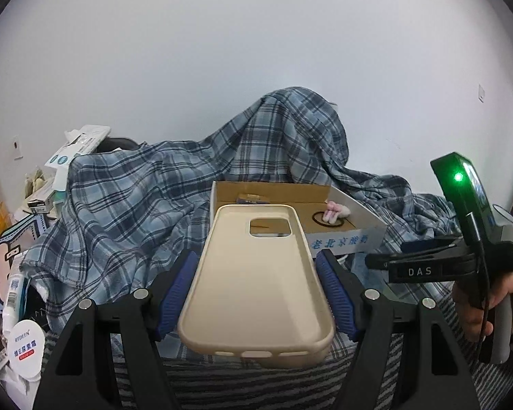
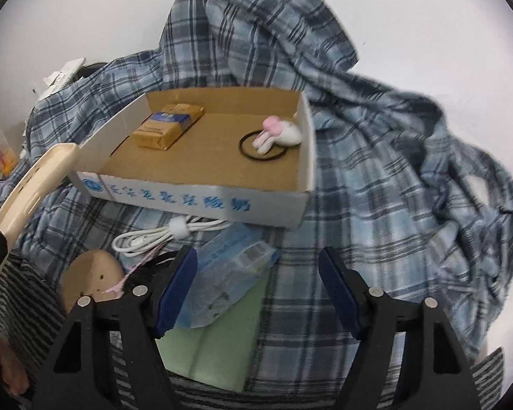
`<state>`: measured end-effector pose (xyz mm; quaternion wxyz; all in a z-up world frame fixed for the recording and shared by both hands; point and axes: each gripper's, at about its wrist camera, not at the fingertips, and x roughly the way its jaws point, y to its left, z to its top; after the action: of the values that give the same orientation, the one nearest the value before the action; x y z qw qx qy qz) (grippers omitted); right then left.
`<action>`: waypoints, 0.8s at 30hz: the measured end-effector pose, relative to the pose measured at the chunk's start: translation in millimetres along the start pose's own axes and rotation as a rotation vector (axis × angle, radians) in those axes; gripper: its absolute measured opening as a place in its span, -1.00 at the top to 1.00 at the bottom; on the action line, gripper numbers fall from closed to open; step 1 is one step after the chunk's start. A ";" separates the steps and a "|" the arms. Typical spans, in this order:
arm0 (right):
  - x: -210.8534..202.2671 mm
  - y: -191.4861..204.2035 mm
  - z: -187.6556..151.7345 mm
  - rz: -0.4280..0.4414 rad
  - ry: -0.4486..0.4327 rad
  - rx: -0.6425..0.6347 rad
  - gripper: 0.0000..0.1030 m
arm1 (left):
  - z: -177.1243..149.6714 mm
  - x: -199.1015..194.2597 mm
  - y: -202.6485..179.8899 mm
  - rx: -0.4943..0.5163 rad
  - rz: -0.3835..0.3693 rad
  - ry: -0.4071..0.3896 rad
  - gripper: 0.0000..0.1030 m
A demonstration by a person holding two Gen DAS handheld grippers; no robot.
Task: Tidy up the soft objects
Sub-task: 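Grasp the blue wrapped packet with the right gripper while the left gripper lifts the phone case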
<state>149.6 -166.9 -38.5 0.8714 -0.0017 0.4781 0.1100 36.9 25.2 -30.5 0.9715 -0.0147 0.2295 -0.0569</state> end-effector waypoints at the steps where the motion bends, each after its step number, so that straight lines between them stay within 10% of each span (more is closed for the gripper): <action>1: 2.8 1.3 0.5 0.016 0.015 0.008 -0.37 | -0.1 -0.9 1.2 -0.004 0.002 -0.002 -0.44; 19: -5.3 -6.6 -10.5 0.030 0.127 -0.026 0.30 | 0.2 -1.5 -1.4 -0.006 0.002 -0.011 -0.44; 24: -15.4 -12.4 -21.2 0.034 0.107 -0.060 0.18 | 0.6 -2.8 -1.8 -0.003 -0.002 -0.016 -0.44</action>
<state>126.4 -184.3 -38.4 0.8422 -0.0254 0.5205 0.1386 34.5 23.7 -28.7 0.9733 -0.0169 0.2218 -0.0573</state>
